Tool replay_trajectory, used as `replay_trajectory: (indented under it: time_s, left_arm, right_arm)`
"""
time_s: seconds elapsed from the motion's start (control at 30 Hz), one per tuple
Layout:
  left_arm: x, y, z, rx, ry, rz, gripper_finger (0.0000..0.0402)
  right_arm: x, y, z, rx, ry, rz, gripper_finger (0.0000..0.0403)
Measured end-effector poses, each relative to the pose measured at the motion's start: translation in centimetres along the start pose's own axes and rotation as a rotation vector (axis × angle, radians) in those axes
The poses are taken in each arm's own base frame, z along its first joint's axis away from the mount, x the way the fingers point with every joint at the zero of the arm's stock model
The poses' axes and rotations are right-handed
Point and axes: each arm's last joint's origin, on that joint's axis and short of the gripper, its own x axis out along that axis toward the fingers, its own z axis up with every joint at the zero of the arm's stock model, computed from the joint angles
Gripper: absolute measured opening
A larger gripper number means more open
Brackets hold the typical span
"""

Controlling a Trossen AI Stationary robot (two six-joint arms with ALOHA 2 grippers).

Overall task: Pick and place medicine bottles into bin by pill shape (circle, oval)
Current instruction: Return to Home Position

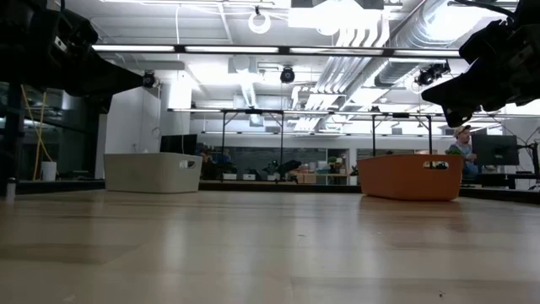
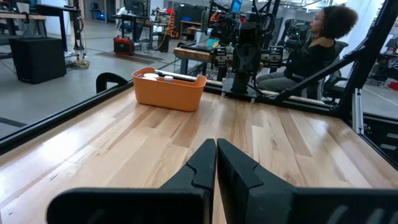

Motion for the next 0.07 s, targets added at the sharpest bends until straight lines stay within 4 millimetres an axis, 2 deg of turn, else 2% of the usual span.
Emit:
replay_trajectory:
  time_s: [0.07]
  left_arm:
    - [0.00,0.00,0.00,0.000,0.000,0.000,0.0005]
  right_arm:
    - [0.00,0.00,0.00,0.000,0.000,0.000,0.0000]
